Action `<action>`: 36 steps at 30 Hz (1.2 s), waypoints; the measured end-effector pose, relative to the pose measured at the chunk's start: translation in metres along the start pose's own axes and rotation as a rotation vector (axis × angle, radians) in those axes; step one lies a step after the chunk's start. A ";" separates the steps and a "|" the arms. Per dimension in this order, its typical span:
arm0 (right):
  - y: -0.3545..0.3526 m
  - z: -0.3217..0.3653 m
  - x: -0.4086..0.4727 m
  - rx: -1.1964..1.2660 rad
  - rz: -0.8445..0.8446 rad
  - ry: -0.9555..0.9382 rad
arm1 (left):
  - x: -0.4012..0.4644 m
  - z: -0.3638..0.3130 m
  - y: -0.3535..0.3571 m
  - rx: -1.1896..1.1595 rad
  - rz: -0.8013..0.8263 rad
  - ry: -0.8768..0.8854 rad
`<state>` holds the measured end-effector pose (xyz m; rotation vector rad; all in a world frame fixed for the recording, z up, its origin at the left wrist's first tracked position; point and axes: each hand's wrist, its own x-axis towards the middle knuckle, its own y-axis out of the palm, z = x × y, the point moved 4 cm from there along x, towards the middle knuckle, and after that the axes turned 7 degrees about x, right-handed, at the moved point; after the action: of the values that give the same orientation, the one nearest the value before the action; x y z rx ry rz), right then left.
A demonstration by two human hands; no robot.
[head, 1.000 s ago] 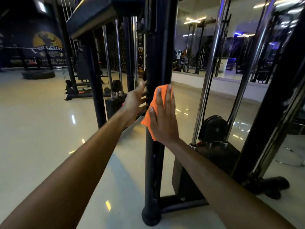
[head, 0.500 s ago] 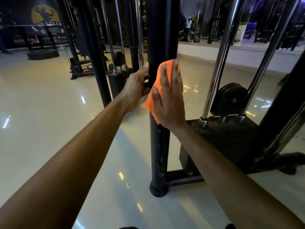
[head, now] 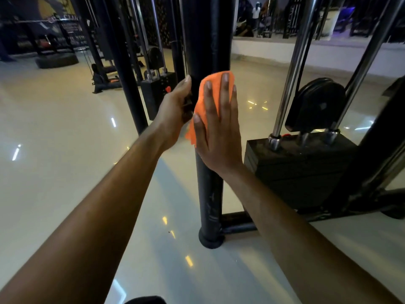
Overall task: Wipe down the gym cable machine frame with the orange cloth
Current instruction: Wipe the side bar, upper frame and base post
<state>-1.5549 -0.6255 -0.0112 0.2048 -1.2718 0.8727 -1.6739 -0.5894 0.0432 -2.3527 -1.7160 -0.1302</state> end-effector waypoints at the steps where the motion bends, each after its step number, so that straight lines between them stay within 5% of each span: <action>1: 0.004 -0.006 -0.016 -0.018 0.019 -0.002 | 0.000 0.001 0.000 0.000 -0.007 0.014; 6: 0.019 -0.031 -0.096 -0.091 0.212 -0.031 | -0.011 0.026 0.006 0.033 -0.040 0.052; 12: 0.012 -0.022 -0.050 0.002 0.088 0.003 | -0.024 0.074 0.003 0.015 -0.012 -0.010; 19: 0.037 -0.041 -0.133 -0.043 0.201 0.117 | -0.033 0.096 0.012 -0.005 -0.008 -0.052; 25: 0.033 -0.020 -0.078 0.047 -0.013 0.171 | -0.032 0.096 0.006 -0.008 0.011 -0.051; 30: 0.048 -0.046 -0.161 -0.120 0.194 0.092 | -0.037 0.096 0.008 0.009 -0.031 -0.040; 36: 0.035 -0.034 -0.091 -0.037 0.077 0.049 | -0.031 0.106 0.004 -0.004 0.014 -0.047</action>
<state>-1.5553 -0.6236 -0.1147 0.1053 -1.2559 0.9143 -1.6857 -0.5945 -0.0665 -2.3881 -1.7211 -0.0768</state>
